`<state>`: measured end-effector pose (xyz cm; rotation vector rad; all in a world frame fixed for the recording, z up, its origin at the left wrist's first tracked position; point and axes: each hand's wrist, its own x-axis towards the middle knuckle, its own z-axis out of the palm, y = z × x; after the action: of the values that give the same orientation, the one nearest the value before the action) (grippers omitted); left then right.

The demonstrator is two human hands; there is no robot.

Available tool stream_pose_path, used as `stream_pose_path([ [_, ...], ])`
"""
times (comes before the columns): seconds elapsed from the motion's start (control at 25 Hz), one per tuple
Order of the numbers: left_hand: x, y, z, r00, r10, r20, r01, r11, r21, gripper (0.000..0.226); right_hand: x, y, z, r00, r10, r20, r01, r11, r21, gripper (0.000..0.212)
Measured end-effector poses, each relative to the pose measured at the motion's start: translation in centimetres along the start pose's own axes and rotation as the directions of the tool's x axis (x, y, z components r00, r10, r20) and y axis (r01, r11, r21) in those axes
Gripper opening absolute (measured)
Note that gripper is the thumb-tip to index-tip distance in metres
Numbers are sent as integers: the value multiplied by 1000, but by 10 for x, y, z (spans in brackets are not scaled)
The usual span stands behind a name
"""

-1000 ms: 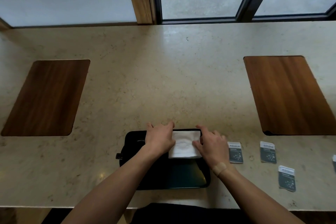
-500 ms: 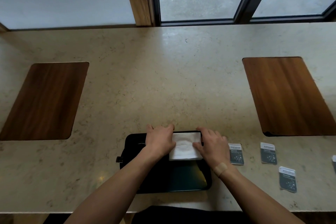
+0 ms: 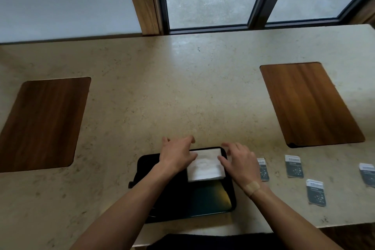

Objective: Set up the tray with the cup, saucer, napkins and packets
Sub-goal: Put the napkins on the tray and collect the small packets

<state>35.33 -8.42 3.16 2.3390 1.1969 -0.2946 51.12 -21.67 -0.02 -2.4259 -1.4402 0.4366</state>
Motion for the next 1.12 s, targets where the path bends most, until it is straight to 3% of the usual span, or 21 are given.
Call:
stream_pose_path([
  [0.2,-1,25,0,987,126,-99,-134,987,-87,34,-5,25,-19,999,-6,-45,6,1000,-4,35],
  [0.52,2,96,28,975,175,-138,-187,979,-80,33,-22,105,-57,996,47,-78,-49,998,-25,33],
  [0.88,3,172,70,985,65,-158,-75,995,-64,33,-41,224,-99,996,91,3,-91,996,-2,38],
  [1.12,-3,186,89,992,-51,-119,44,997,-62,38,-39,255,-101,996,46,76,-47,999,10,42],
])
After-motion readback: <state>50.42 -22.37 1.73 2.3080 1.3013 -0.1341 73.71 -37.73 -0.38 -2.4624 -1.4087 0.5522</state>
